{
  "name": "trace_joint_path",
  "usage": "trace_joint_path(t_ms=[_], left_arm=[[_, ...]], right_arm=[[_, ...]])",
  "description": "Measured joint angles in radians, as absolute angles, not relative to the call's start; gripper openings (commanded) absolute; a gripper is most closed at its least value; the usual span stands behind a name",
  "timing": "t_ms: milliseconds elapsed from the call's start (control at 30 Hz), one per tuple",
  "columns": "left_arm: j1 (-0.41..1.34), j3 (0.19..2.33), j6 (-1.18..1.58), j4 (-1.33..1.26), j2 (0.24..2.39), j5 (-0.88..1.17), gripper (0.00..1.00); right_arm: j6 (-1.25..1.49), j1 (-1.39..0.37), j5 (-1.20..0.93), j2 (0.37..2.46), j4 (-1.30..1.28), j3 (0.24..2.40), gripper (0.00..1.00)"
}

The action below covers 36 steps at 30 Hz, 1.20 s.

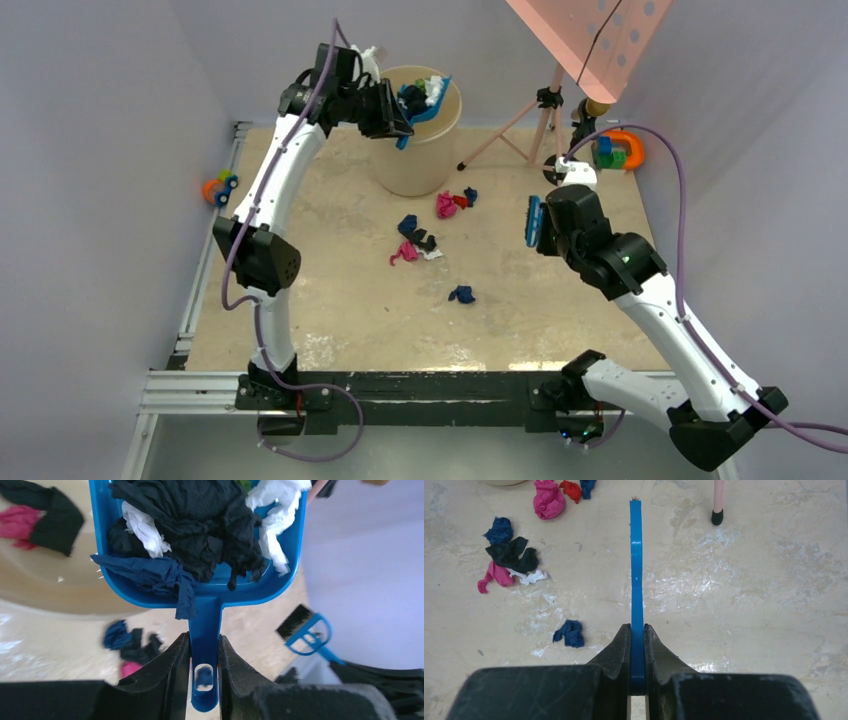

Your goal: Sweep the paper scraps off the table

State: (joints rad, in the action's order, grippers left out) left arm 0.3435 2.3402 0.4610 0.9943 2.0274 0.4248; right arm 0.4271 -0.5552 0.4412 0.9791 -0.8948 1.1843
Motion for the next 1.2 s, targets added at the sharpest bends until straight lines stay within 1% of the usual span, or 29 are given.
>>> trace_joint_path(t_ms=[67,167,333,533,667,767,933,1100,1200], left_arm=[[0.309,2.289,0.568,0.893,2.039,0.522,0.00],[0.267,2.157,0.773,0.667,2.040,0.665,0.00],[0.234,1.946,1.139,0.266,2.040,0.816,0.00],[0.223,1.834,1.594,-0.277,2.050,0.891,0.00],[0.223,1.801,1.795,-0.530,2.052,0.894,0.00],[0.223,1.774,1.881,-0.627,2.052,0.894,0.00],[0.222,1.763,1.954,-0.696,2.052,0.894,0.00],[0.222,1.756,1.974,-0.728,2.049,0.901,0.00],[0.222,1.737,1.939,-0.701,2.023,0.925,0.00]], right_arm=[[0.430,-0.555,0.430,0.979,-0.894,1.184,0.00],[0.436,-0.555,0.422,0.979,-0.894,1.184,0.00],[0.441,-0.555,0.406,0.979,-0.892,1.183,0.00],[0.448,-0.555,0.389,0.983,-0.889,1.175,0.00],[0.452,-0.555,0.374,0.991,-0.886,1.172,0.00],[0.453,-0.555,0.371,0.995,-0.880,1.170,0.00],[0.454,-0.555,0.367,0.995,-0.870,1.163,0.00],[0.467,-0.555,0.353,0.998,-0.854,1.153,0.00],[0.478,-0.555,0.340,0.985,-0.812,1.131,0.00]])
